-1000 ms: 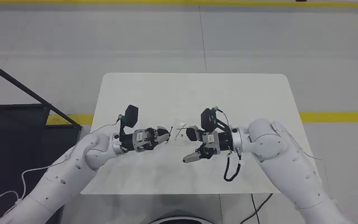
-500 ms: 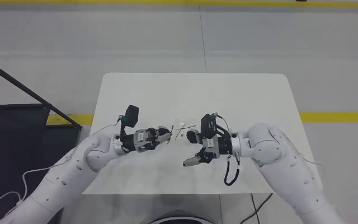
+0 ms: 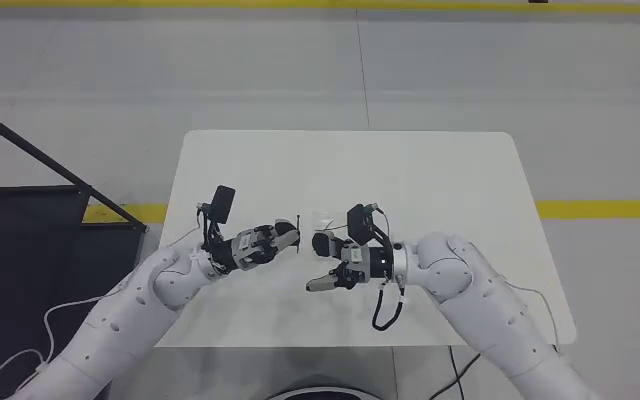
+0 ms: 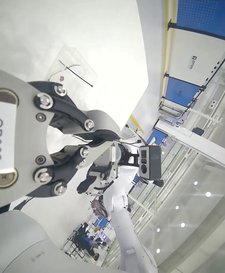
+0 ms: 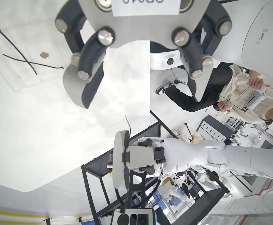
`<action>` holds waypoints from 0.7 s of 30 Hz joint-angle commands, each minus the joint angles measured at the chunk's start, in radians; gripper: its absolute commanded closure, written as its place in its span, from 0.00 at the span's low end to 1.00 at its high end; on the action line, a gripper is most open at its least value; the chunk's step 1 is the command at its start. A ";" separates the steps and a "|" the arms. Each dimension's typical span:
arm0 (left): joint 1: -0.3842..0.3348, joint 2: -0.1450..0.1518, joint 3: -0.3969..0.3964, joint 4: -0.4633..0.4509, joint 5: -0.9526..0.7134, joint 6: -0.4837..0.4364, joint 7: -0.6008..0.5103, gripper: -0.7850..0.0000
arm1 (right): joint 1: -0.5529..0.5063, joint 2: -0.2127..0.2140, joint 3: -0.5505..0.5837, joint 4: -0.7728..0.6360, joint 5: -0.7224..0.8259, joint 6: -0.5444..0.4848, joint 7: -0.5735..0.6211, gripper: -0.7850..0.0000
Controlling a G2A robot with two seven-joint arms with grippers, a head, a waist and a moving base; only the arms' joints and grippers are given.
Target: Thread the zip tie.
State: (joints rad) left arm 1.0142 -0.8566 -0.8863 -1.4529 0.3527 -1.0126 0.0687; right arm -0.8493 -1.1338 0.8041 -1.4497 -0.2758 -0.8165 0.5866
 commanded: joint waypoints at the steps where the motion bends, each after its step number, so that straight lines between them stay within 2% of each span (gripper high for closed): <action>1: 0.000 -0.003 -0.001 -0.002 -0.005 0.000 -0.011 1.00 | 0.009 -0.010 -0.016 0.013 -0.021 0.015 -0.031 0.24; 4: 0.000 -0.008 -0.003 -0.004 -0.012 0.000 -0.027 1.00 | 0.019 -0.024 -0.035 0.025 -0.062 0.048 -0.076 0.36; 12: 0.001 -0.019 -0.014 0.003 -0.021 0.000 -0.053 1.00 | 0.034 -0.042 -0.050 0.047 -0.094 0.063 -0.113 0.43; 21: 0.010 -0.027 -0.040 0.007 -0.026 0.000 -0.065 1.00 | 0.019 -0.040 -0.022 0.044 -0.103 0.058 -0.111 0.53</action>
State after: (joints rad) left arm 1.0227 -0.8827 -0.9237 -1.4458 0.3271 -1.0123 0.0041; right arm -0.8285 -1.1745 0.7791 -1.4034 -0.3766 -0.7576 0.4736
